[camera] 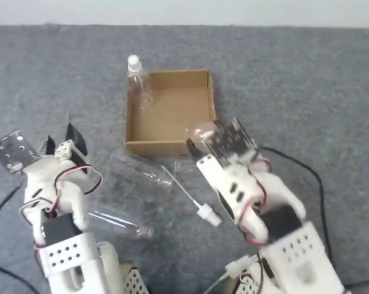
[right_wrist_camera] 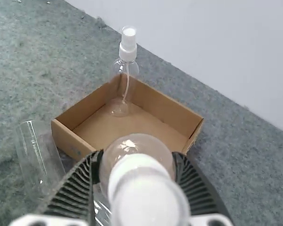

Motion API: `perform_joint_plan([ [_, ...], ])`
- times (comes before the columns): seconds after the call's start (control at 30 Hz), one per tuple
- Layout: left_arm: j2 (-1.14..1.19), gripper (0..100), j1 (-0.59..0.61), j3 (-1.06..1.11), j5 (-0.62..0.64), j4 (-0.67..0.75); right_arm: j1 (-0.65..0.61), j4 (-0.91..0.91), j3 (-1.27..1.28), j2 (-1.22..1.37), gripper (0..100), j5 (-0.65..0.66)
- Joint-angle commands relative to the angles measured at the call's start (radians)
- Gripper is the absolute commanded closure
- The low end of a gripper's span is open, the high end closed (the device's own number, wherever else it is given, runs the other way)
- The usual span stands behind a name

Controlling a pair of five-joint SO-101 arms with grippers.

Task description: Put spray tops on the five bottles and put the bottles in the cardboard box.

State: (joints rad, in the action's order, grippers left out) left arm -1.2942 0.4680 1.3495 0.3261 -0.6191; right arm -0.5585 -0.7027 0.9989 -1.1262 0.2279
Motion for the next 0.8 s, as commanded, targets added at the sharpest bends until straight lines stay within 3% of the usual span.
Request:
perform_joint_plan([
  [0.0, -0.014, 83, 0.005, -0.015, 0.011, 0.035, 0.005, 0.005, -0.213, 0.220, 99.2, 0.012],
  [0.77, -0.014, 83, 0.003, -0.004, 0.011, 0.038, -0.076, 0.002, -0.743, 0.858, 99.2, 0.012],
])
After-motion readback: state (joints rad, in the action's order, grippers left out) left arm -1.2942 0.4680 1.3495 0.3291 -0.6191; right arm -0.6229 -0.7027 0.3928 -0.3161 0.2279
